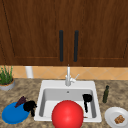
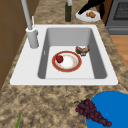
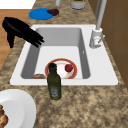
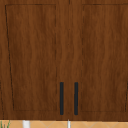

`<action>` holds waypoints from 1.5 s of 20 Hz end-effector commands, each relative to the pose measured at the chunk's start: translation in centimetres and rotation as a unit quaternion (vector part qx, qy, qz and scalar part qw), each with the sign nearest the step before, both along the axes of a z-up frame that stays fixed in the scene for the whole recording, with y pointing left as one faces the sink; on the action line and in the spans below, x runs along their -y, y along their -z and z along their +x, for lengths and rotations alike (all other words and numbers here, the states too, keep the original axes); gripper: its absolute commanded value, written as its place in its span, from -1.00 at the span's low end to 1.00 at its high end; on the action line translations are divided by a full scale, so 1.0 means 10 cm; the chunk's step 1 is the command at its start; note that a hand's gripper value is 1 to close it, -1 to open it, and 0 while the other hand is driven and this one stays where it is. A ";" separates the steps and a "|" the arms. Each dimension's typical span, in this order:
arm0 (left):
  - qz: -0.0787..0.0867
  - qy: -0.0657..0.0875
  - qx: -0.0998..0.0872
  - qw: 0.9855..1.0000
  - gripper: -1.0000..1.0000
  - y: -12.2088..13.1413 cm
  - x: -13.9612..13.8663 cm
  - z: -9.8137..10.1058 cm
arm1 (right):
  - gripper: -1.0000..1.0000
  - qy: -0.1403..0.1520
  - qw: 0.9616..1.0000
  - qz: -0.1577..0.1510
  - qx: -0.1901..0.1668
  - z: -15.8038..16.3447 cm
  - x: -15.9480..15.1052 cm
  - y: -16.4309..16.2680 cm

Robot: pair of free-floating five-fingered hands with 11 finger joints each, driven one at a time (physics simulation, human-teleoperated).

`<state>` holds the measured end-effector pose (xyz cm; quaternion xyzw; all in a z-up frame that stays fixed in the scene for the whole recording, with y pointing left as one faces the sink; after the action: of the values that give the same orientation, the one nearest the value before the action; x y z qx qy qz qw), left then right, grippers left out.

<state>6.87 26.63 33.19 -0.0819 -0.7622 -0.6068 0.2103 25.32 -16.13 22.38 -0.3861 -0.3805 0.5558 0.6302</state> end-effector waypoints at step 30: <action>0.000 0.000 0.000 1.000 0.00 0.00 0.00 0.00 | -1.00 -0.006 1.000 0.024 -0.009 -1.59 0.95 -0.50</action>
<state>6.87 26.63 33.19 -0.0819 -0.7622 -0.6068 0.2103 9.36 -25.72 27.31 -0.3644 -0.3887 0.5540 0.6397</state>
